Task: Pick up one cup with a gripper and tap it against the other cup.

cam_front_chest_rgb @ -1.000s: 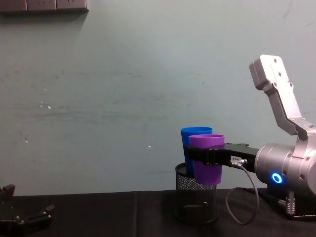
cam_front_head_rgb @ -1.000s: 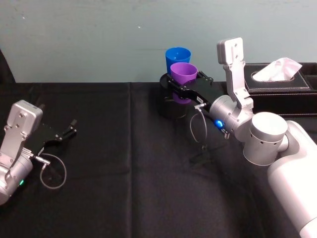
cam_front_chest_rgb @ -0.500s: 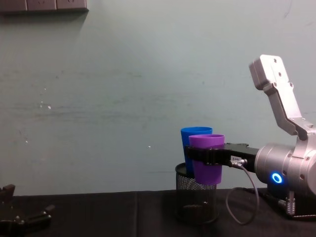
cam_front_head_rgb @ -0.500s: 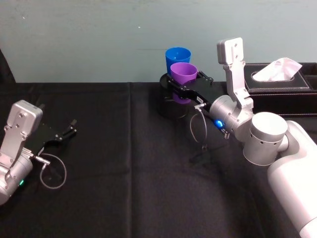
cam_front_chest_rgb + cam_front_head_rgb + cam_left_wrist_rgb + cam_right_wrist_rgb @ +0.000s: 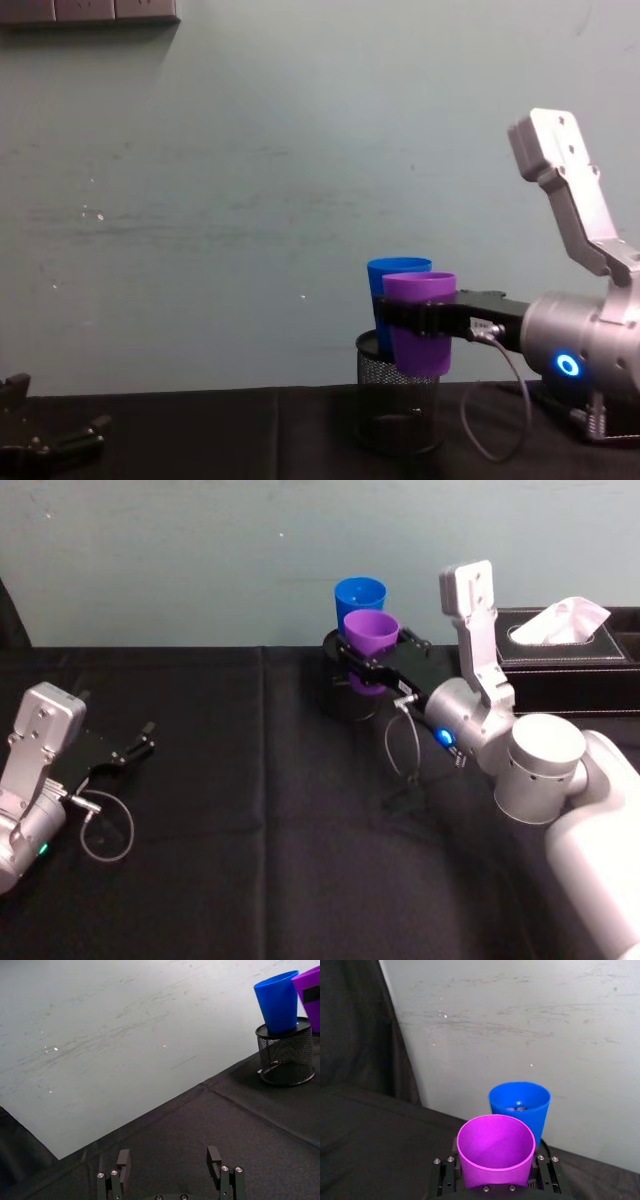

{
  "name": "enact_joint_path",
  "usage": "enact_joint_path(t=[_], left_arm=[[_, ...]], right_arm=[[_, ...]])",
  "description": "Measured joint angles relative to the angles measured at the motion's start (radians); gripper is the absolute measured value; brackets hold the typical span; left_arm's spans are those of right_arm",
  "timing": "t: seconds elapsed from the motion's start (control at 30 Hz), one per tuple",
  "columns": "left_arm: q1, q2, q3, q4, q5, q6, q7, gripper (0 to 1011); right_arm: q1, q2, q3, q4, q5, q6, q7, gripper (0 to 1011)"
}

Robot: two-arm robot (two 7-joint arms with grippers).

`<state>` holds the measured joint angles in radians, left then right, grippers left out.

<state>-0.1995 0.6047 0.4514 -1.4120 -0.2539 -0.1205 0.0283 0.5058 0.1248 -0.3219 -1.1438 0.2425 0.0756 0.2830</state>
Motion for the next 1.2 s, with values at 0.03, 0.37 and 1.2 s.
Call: enact_joint_path(t=[0.03, 0.37, 1.2], left_arm=[[0.000, 0.000, 0.000, 0.000, 0.000, 0.000, 0.000, 1000], [0.000, 0.000, 0.000, 0.000, 0.000, 0.000, 0.000, 1000], [0.000, 0.000, 0.000, 0.000, 0.000, 0.000, 0.000, 1000]], right_arm=[[-0.011, 0.004, 0.000, -0.016, -0.002, 0.003, 0.000, 734], [-0.197, 0.058, 0.010, -0.249, -0.001, 0.021, -0.020, 734], [-0.404, 0.007, 0.029, -0.168, -0.133, -0.295, -0.108, 734]])
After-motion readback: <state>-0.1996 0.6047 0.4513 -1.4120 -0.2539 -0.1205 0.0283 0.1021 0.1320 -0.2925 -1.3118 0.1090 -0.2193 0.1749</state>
